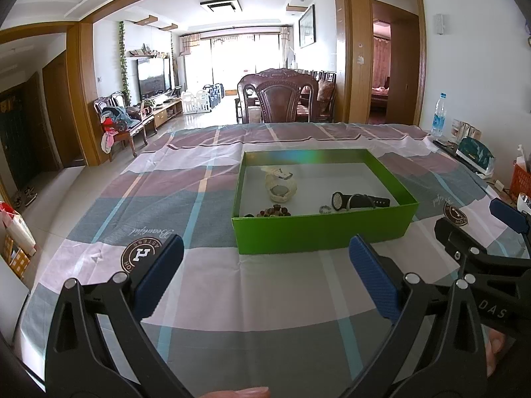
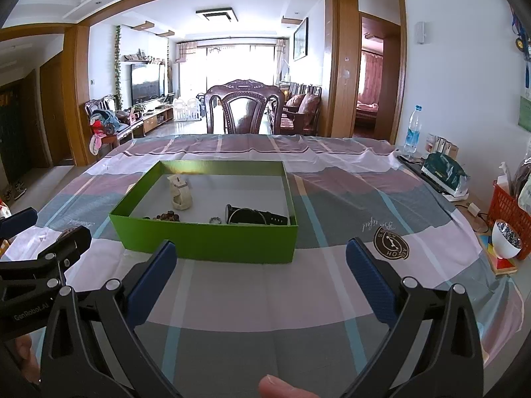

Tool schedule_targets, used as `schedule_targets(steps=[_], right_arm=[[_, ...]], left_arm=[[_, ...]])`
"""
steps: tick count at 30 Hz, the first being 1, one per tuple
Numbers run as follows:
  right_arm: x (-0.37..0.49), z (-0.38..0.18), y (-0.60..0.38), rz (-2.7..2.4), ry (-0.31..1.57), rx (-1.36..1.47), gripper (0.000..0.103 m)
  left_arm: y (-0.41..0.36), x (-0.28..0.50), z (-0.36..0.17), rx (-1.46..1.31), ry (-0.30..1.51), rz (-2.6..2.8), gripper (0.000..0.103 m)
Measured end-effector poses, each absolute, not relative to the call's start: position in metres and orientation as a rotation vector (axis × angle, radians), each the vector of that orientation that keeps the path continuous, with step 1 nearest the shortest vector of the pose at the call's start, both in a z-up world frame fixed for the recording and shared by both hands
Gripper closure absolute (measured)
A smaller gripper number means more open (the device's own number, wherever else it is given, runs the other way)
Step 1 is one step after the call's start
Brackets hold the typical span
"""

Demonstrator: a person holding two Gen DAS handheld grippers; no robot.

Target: Organize jewelry

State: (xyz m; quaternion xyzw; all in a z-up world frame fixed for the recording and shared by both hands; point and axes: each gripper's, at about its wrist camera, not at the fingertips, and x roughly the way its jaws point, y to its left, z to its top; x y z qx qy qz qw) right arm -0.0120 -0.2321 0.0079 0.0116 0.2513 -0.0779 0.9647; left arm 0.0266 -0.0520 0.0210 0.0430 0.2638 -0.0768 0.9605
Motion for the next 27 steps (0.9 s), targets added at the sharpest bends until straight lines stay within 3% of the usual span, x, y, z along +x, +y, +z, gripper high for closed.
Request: schedule_targets(steps=[27], right_arm=[[-0.0117,0.007,-0.239,-0.167,0.518,0.023,0.003]], left_arm=[[-0.0571,0.0258,0.0215,0.089,0.54,-0.164,0.004]])
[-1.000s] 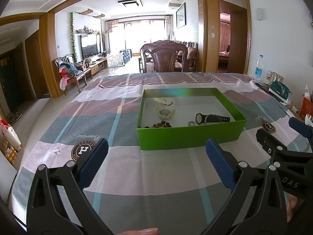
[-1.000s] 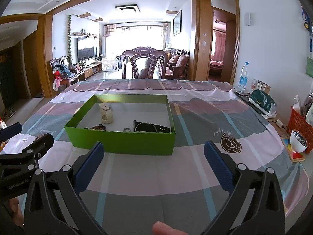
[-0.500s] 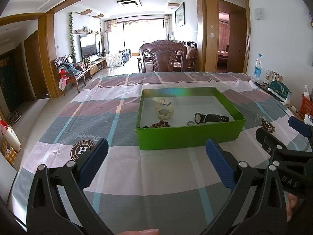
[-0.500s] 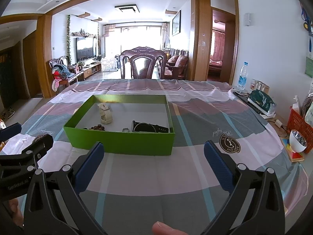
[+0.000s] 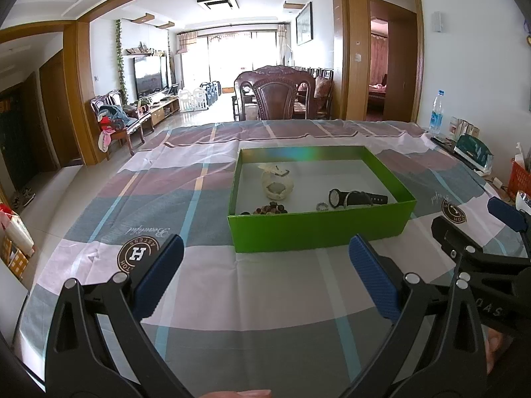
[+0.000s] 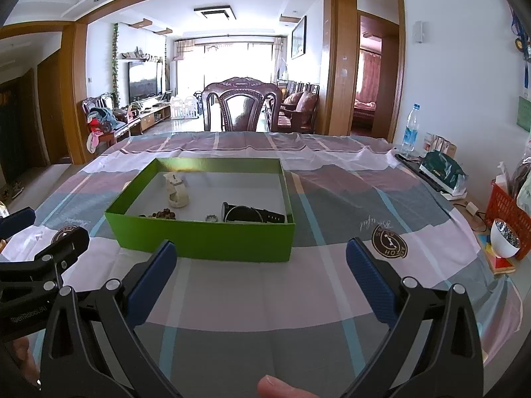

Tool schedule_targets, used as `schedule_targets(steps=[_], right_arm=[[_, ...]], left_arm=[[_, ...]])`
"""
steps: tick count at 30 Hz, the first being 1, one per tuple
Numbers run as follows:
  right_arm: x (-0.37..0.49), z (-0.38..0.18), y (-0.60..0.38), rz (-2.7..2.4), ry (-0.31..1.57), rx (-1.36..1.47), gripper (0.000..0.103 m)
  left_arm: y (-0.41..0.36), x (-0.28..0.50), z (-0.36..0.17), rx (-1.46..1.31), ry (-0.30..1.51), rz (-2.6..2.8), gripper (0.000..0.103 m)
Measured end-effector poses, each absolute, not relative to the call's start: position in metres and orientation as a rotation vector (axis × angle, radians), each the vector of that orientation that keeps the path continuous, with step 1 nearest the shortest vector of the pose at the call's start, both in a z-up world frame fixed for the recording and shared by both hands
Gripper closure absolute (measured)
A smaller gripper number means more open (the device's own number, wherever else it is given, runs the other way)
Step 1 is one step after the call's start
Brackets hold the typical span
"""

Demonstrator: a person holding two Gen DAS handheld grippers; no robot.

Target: Organize jewelry

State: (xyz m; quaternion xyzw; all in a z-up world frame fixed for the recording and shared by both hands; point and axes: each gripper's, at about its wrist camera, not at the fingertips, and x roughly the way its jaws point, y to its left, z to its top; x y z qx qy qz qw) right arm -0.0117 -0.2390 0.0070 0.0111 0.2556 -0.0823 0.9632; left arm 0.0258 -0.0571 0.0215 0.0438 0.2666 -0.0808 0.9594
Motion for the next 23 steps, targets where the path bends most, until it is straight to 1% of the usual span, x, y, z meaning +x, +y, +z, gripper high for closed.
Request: schedule_targets(steps=[23], right_arm=[[-0.0096,0.0044,-0.238,-0.167,0.517,0.022,0.003]], left_arm=[[-0.0547,0.0249,0.0174,0.09,0.553,-0.164,0.004]])
